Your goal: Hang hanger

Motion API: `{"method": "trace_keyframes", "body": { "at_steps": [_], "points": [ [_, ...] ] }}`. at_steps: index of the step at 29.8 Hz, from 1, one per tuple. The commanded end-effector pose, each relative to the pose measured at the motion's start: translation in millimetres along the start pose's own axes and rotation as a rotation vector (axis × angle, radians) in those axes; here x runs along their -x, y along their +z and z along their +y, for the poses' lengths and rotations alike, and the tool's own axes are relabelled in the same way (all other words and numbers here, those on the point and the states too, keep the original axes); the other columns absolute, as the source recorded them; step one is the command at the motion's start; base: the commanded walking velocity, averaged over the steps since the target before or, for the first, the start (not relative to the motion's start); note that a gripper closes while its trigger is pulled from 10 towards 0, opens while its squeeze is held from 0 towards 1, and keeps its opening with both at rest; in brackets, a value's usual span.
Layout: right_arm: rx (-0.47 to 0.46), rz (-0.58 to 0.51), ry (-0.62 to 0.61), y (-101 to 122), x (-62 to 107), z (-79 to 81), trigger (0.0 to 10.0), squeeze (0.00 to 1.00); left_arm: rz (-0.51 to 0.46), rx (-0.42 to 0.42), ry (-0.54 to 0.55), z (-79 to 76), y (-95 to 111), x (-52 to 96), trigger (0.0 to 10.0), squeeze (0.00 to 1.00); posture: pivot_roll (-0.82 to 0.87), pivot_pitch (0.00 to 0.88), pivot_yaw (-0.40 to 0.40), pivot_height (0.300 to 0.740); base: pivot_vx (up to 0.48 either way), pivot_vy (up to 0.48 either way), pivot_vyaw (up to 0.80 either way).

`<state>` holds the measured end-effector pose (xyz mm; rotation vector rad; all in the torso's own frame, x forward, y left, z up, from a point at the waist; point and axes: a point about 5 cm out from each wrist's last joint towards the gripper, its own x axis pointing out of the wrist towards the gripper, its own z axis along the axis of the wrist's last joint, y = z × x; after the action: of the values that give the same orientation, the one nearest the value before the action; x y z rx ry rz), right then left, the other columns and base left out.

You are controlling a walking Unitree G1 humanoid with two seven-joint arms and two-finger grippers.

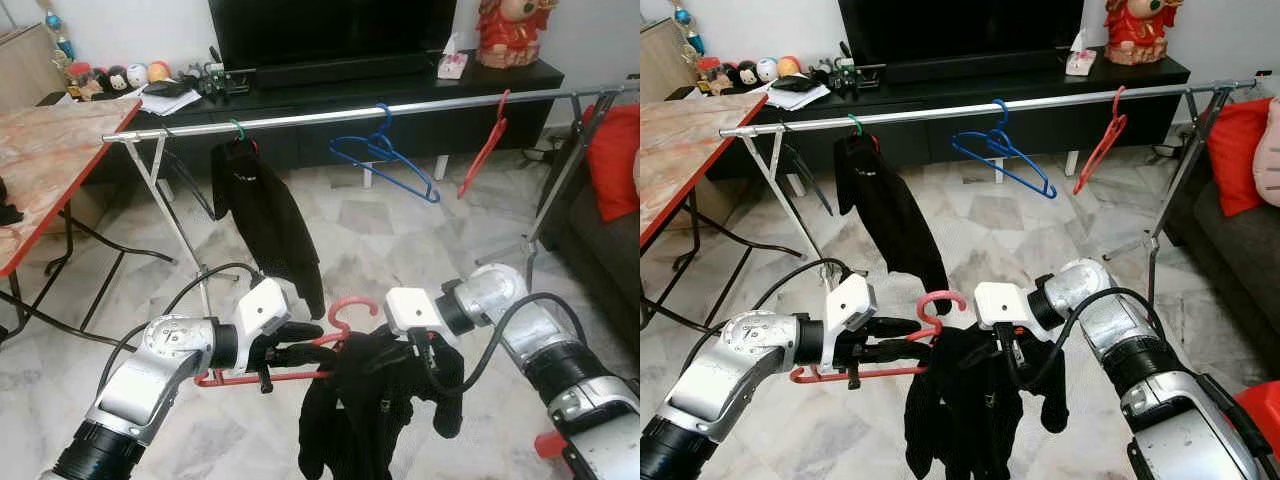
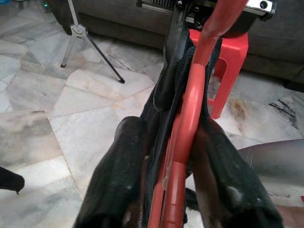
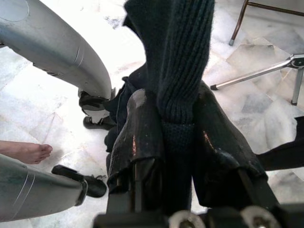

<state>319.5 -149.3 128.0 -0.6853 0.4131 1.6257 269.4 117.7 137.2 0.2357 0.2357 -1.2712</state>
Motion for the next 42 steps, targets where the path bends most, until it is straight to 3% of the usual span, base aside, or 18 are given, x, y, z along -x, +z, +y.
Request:
{"method": "trace_keyframes", "body": {
  "at_steps": [1, 10, 20, 22, 28, 33, 37, 38, 41, 42],
  "points": [
    [0.022, 0.029, 0.043, 0, -6.6, 2.5, 0.0, 0.00, -0.028, -0.054, 0.047, 10.1, 12, 7.6, 10.0, 1.00, -0.05, 0.000, 0.115, 0.740, 0.000, 0.000, 0.00],
    [0.009, 0.038, 0.030, -4, -7.1, 2.4, 0.0, 0.00, -0.015, -0.044, 0.013, 7.0, 10, 10.1, 10.0, 1.00, -0.05, 0.000, 0.118, 0.740, 0.000, 0.000, 0.00],
    [-0.028, 0.145, -0.053, -23, -4.4, 0.5, 0.0, 0.00, 0.005, -0.027, -0.028, 4.4, 10, 20.8, 10.0, 1.00, -0.05, 0.000, 0.118, 0.740, 0.000, 0.000, 0.00],
    [-0.066, 0.175, -0.152, -32, -1.5, -3.0, 0.0, 0.00, 0.006, -0.026, -0.009, 5.4, 10, 26.4, 10.0, 1.00, -0.04, 0.000, 0.118, 0.740, 0.000, 0.000, 0.00],
    [-0.089, 0.166, -0.338, -32, 12.1, -17.2, 0.0, 0.00, -0.015, -0.007, 0.121, 14.7, 7, 36.9, 10.0, 1.00, -0.04, 0.000, 0.120, 0.740, 0.000, 0.000, 0.00],
    [-0.102, 0.174, -0.508, -31, 29.2, -29.2, 0.0, 0.00, -0.095, 0.045, 0.330, 23.3, 1, 50.3, 10.0, 1.00, -0.04, 0.000, 0.120, 0.740, 0.000, 0.000, 0.00],
    [-0.107, 0.130, -0.569, -24, 34.6, -36.6, 0.0, 0.00, -0.116, 0.081, 0.385, 23.1, -6, 53.1, 10.0, 1.00, -0.04, 0.000, 0.122, 0.740, 0.000, 0.000, 0.00],
    [-0.098, 0.128, -0.578, -22, 35.2, -38.4, 0.0, 0.00, -0.122, 0.096, 0.394, 22.7, -8, 52.6, 10.0, 0.80, -0.04, 0.000, 0.123, 0.740, 0.000, 0.000, 0.00],
    [-0.087, 0.132, -0.587, -20, 35.4, -40.2, 0.0, 0.00, -0.130, 0.110, 0.401, 21.8, -10, 51.8, 10.0, 0.80, -0.04, 0.000, 0.123, 0.740, 0.000, 0.000, 0.00],
    [-0.062, 0.106, -0.593, -13, 35.7, -43.5, 0.0, 0.00, -0.155, 0.155, 0.441, 23.3, -16, 50.8, 10.0, 0.00, -0.04, 0.000, 0.129, 0.740, 0.000, 0.000, 0.00]
  ]
}}
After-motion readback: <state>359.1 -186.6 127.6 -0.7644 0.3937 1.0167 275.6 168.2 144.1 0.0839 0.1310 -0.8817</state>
